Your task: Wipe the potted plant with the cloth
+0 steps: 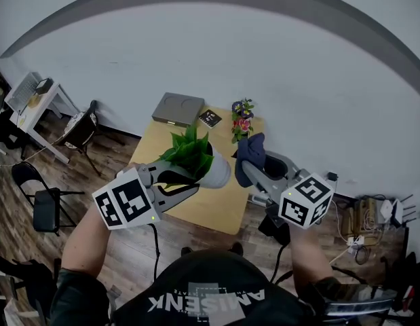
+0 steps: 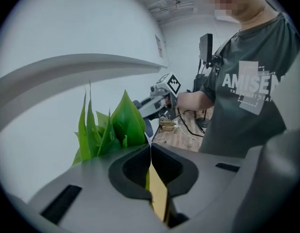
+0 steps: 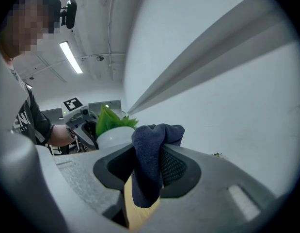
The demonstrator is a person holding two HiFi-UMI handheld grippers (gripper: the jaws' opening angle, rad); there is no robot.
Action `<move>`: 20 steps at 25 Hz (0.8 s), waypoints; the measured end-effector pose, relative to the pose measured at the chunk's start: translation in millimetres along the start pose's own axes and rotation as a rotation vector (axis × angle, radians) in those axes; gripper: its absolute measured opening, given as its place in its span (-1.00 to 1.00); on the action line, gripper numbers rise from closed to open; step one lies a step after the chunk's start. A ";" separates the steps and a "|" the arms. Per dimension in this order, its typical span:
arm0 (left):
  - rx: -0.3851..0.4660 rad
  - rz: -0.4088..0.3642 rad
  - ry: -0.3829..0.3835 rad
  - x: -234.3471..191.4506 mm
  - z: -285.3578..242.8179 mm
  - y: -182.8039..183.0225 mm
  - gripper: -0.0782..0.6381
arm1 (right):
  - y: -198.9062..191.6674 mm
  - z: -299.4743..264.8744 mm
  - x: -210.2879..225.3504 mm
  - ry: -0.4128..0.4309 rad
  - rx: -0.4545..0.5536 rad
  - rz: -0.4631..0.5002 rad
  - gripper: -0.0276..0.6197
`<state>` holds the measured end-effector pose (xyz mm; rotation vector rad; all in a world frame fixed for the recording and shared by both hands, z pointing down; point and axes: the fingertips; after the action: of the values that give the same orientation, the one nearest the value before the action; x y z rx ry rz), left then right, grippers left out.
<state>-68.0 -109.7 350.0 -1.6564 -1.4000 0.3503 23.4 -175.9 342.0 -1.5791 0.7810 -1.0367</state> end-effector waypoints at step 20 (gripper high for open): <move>0.012 -0.043 -0.038 -3.2 -4.2 -2.4 -0.76 | 12.6 -34.7 -30.3 0.105 -0.018 0.079 -0.51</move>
<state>-67.5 -114.6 353.1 -1.6148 -1.4573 0.3669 -20.5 -166.4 325.6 -1.5070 0.9192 -1.0643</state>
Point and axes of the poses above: the fingertips, and each gripper's own axes: z backward along the fingers, x to its right, y out of its top, and after that the axes turned 13 degrees about y, right-handed
